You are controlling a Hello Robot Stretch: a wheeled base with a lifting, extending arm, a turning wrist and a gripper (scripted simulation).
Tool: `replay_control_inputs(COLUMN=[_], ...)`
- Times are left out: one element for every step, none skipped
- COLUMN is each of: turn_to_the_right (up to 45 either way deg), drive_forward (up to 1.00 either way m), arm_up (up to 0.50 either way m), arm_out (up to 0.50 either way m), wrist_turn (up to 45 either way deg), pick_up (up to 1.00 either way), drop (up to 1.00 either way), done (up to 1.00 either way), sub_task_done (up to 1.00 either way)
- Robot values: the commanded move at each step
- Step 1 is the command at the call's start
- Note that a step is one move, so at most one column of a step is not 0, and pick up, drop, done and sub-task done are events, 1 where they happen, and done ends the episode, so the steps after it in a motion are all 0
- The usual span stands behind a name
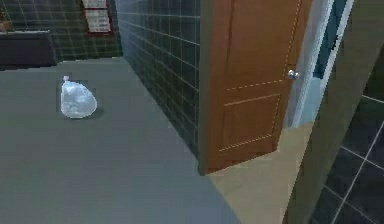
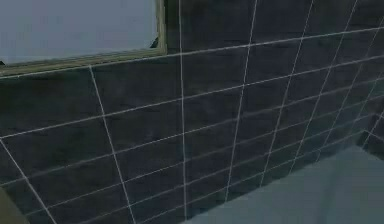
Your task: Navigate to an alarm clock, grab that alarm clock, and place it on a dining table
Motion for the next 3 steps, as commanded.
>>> replay_control_inputs(turn_to_the_right=[-3.0,0.0,45.0], drive_forward=[0.00,0.95,0.00], arm_up=[0.00,0.00,0.00], arm_out=[0.00,0.00,0.00], wrist_turn=[0.0,0.0,0.0], pick_up=[0.00,0.00,0.00], drop=[0.00,0.00,0.00], done=[0.00,0.00,0.00], sub_task_done=[0.00,0.00,0.00])
